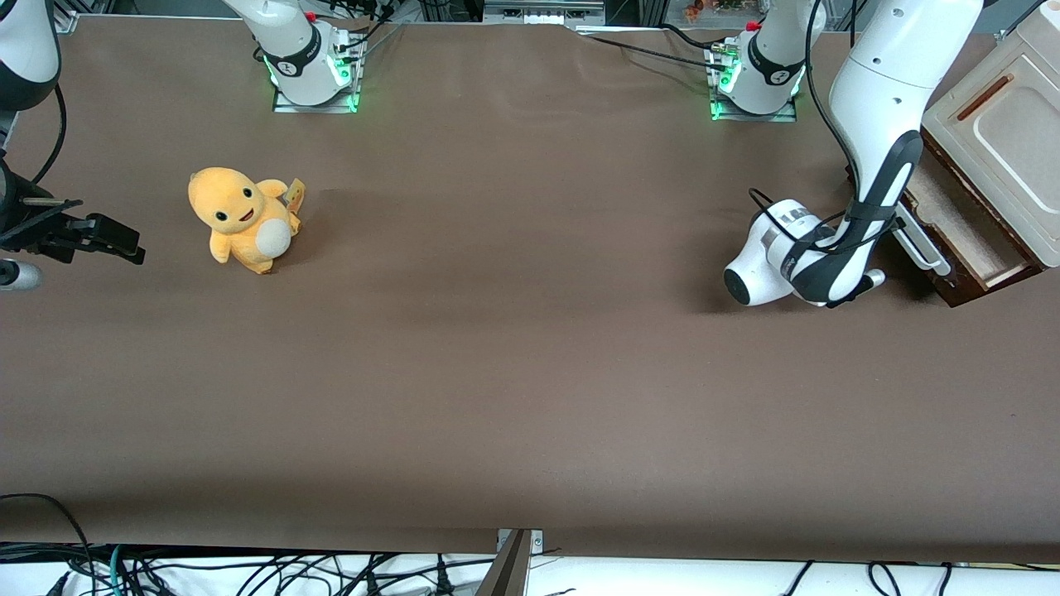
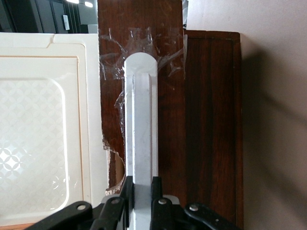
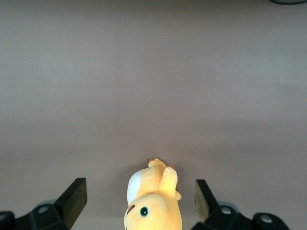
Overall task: Open lower drawer with left arm only
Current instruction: 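Pull the handle with the left gripper, sliding the drawer outward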
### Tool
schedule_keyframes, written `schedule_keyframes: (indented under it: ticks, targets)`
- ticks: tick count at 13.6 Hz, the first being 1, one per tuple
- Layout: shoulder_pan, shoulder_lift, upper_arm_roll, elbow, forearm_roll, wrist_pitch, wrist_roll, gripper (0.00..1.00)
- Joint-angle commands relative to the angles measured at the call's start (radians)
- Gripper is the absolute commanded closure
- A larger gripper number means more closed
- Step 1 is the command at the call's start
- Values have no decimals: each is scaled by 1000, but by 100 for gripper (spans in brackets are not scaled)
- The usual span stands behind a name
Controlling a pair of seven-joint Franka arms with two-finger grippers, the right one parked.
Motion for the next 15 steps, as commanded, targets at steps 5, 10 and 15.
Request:
schedule_keyframes:
  ticks: [5,10,15]
  targets:
    - [-20,8,2,32,-36,-45,32,87]
    - [-11,7,3,51,-48,-45,37,0]
    - [-2,-2,2,77,-51,-45,108,0]
